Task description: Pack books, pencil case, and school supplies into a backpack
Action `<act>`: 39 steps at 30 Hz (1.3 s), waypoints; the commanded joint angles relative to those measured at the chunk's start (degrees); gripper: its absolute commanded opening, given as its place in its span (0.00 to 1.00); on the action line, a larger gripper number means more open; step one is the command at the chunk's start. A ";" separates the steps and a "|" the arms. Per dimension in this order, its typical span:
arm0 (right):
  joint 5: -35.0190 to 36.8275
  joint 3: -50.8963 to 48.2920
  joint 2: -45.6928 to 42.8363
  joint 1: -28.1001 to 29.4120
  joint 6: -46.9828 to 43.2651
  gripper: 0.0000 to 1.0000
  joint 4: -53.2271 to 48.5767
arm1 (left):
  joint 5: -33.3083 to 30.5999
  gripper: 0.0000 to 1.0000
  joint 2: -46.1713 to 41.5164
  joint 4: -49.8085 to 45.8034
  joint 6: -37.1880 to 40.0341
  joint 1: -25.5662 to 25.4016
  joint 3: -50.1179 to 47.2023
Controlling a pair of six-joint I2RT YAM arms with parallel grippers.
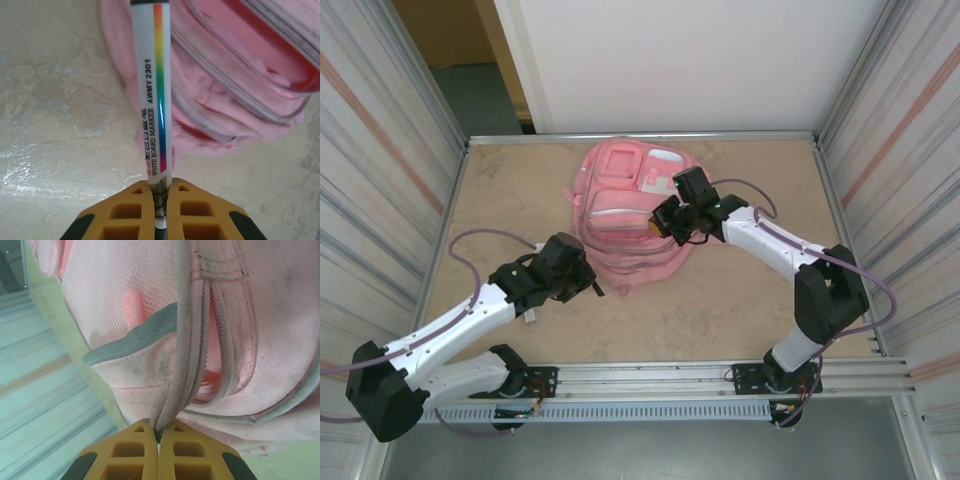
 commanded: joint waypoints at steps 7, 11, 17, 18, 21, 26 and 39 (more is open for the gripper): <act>7.30 -2.94 -5.72 8.32 17.55 0.00 10.06 | -7.98 0.00 -0.27 0.23 -12.50 2.83 2.52; 7.65 -1.01 -5.49 9.98 17.51 0.00 9.38 | -6.23 0.00 0.45 3.67 -20.07 3.00 0.92; 7.30 -0.75 -5.61 11.36 18.00 0.00 10.79 | -2.53 0.00 2.57 14.39 -29.64 3.03 -3.07; 7.24 -0.76 -5.64 11.53 17.86 0.00 10.70 | -2.94 0.00 2.49 15.14 -30.49 3.01 -3.19; 6.35 -0.95 -5.70 11.81 18.26 0.00 10.84 | -2.80 0.00 3.63 16.84 -32.18 3.71 -2.83; 6.05 -0.48 -6.01 12.34 18.04 0.00 11.38 | 2.10 0.00 9.14 24.76 -35.54 4.89 -4.60; 8.32 -3.50 -6.96 16.90 18.17 0.00 11.23 | 3.86 0.00 15.64 32.11 -34.16 10.20 0.43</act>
